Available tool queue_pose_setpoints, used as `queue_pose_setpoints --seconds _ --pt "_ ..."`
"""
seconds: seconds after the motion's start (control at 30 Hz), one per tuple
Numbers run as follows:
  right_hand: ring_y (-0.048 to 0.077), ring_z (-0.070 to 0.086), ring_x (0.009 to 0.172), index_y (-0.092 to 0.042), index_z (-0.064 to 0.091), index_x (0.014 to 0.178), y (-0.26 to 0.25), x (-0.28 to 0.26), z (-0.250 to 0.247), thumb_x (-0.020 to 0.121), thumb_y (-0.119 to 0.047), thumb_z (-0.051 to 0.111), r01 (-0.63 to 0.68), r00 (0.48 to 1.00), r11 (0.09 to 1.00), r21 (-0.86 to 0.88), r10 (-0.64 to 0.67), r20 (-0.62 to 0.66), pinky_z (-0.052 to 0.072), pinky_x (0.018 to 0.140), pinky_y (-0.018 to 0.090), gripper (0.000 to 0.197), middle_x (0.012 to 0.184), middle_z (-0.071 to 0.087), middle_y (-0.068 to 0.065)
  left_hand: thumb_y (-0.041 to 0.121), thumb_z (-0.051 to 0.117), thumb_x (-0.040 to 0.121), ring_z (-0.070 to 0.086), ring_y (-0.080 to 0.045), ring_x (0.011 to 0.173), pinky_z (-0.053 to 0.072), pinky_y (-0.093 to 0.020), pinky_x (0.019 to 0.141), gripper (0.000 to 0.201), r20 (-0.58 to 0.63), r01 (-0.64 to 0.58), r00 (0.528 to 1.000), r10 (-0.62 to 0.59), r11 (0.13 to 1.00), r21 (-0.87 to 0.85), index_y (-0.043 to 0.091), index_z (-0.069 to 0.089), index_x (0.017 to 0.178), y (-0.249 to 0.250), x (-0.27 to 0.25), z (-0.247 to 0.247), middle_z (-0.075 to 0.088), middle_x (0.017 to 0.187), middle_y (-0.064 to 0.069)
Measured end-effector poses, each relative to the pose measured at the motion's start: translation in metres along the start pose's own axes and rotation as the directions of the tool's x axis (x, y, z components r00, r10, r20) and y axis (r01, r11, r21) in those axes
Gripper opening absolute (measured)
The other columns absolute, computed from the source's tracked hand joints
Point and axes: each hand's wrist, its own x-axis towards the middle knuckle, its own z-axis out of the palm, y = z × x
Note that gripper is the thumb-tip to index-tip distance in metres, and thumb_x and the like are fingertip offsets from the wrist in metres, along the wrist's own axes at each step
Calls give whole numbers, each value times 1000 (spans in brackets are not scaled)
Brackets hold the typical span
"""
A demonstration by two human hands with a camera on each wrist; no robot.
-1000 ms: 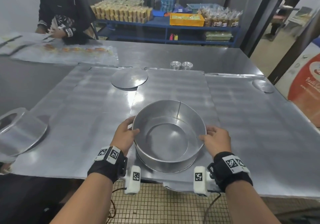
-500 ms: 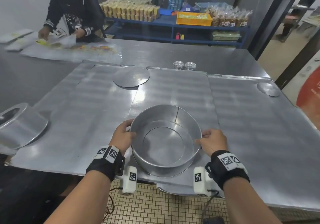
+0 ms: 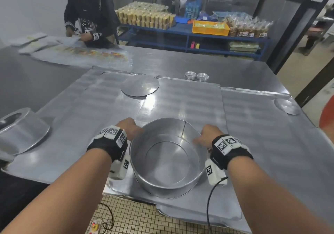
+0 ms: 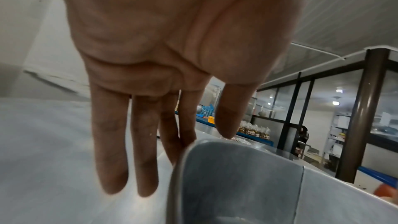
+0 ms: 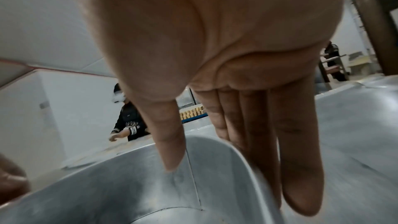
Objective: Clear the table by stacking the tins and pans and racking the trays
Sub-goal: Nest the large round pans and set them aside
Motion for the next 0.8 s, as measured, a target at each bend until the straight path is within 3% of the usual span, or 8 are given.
queue_pose_setpoints --seconds 0.13,0.23,0.3,0.47,0.57,0.67,0.73,0.8 --pt "25 58 80 -14 49 66 -28 23 -14 82 -38 73 28 999 990 -141 -22 45 39 53 23 37 78 58 6 39 68 85 73 -29 93 58 -35 76 37 73 3 997 -8 998 69 4 74 91 15 23 -20 76 96 -10" --pt "25 57 81 -13 49 72 -52 47 -24 81 -41 75 40 997 979 -198 -25 79 42 69 26 39 83 57 6 39 65 90 72 -30 97 54 -30 70 38 31 -13 999 9 993 114 2 74 99 22 43 -43 75 101 -10" --pt "26 60 80 -14 52 71 -70 71 -32 79 -44 76 50 996 976 -214 -31 89 46 71 27 39 85 62 6 37 65 92 71 -27 93 47 -25 61 36 16 -19 1000 17 987 158 3 74 98 25 60 -62 76 100 -6" --pt "29 67 85 -13 56 70 -125 131 -55 77 -46 77 52 996 982 -179 -39 75 54 89 39 40 97 70 7 31 65 94 52 -16 56 38 -24 54 25 -2 18 1000 -18 960 281 11 61 79 30 121 -105 65 85 -4" --pt "32 65 86 -13 55 75 -162 173 -61 78 -41 78 47 997 994 -100 -39 73 55 89 44 37 107 71 12 30 68 91 51 -21 61 37 -25 55 24 -12 7 1000 -4 947 320 10 61 80 27 170 -133 62 84 -7" --pt "30 62 79 -12 56 72 -193 223 -57 78 -39 79 22 997 996 -86 -15 80 54 84 41 35 103 71 13 33 68 91 56 -25 80 41 -27 61 27 0 -30 999 33 909 416 8 67 98 21 225 -153 61 88 -6" --pt "28 62 76 -13 57 70 -210 256 -53 78 -37 79 1 998 997 -79 5 70 52 75 33 34 94 70 10 36 68 91 60 -28 95 44 -29 72 38 14 -36 999 33 888 459 6 68 115 16 263 -161 65 104 -8" --pt "26 63 78 -9 63 81 -223 292 -46 81 -33 78 -24 999 995 -92 28 43 47 70 28 28 91 68 8 37 69 91 62 -28 109 48 -32 83 45 27 -35 999 25 886 462 6 65 124 10 301 -164 65 120 -8"
